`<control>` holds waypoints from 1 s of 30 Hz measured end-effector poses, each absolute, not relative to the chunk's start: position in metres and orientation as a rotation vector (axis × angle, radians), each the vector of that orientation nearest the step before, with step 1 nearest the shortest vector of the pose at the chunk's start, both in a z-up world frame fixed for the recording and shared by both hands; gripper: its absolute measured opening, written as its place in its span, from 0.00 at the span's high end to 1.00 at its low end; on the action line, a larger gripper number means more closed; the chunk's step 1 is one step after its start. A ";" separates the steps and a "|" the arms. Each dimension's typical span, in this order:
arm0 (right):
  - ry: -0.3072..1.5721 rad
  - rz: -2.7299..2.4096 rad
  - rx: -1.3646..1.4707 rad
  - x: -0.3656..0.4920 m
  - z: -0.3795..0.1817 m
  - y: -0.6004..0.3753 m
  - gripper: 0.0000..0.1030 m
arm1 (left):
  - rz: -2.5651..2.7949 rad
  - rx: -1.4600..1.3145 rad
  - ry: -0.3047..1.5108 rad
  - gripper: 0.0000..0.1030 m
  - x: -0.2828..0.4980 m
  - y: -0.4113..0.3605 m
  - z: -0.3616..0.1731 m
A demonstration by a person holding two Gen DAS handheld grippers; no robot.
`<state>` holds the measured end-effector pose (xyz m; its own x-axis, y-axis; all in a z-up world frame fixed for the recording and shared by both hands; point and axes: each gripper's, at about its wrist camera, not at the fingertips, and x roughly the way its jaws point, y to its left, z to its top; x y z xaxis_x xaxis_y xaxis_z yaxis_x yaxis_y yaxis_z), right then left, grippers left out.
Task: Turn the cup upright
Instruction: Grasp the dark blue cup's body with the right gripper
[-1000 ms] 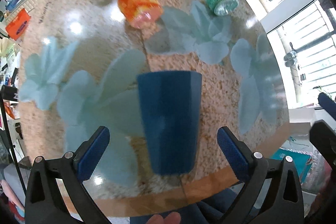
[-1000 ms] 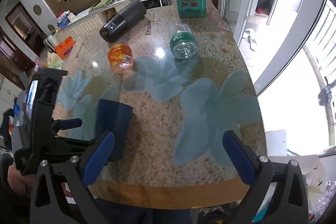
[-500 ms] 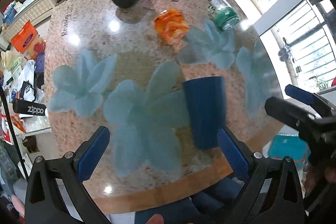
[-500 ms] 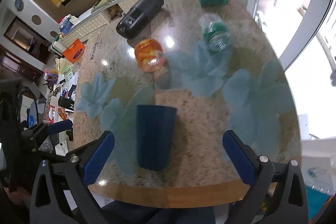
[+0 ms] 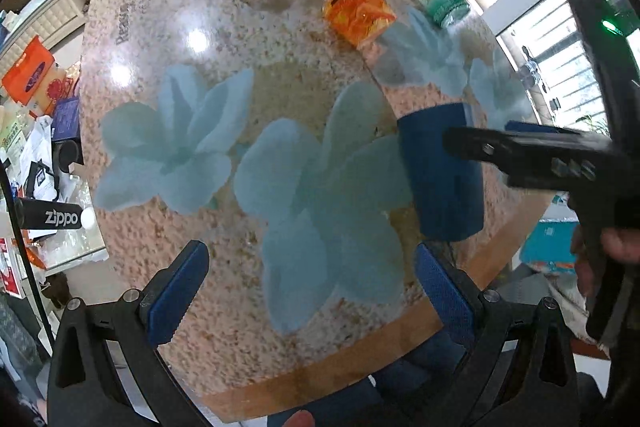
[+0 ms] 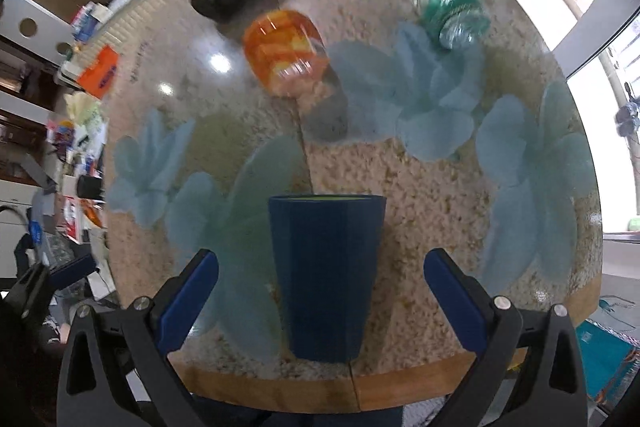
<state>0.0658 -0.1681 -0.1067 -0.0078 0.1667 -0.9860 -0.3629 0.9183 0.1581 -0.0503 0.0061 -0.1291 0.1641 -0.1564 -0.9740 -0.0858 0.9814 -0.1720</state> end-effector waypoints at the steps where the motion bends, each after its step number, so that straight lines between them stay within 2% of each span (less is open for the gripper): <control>1: 1.536 0.416 -0.173 0.068 -0.112 -0.167 0.00 | -0.053 -0.211 1.413 0.00 -0.051 0.007 -0.131; 12: 1.688 0.401 -0.185 0.087 -0.155 -0.166 0.00 | -0.046 -0.277 1.441 0.00 -0.057 0.008 -0.148; 14: 1.709 0.399 -0.172 0.088 -0.159 -0.167 0.03 | -0.041 -0.284 1.442 0.00 -0.058 0.010 -0.150; 16: 1.725 0.397 -0.160 0.088 -0.162 -0.168 0.13 | -0.036 -0.294 1.443 0.00 -0.059 0.012 -0.152; 21: 1.743 0.389 -0.195 0.084 -0.164 -0.173 0.30 | -0.034 -0.318 1.444 0.00 -0.059 0.019 -0.156; 30: 1.724 0.390 -0.214 0.085 -0.170 -0.163 0.32 | -0.049 -0.317 1.433 0.00 -0.061 0.023 -0.153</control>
<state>0.0847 -0.1629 -0.1699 -0.1912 0.0739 -0.9788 -0.3548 0.9245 0.1391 -0.0606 0.0225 -0.1528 0.1440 -0.2227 -0.9642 -0.1557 0.9571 -0.2443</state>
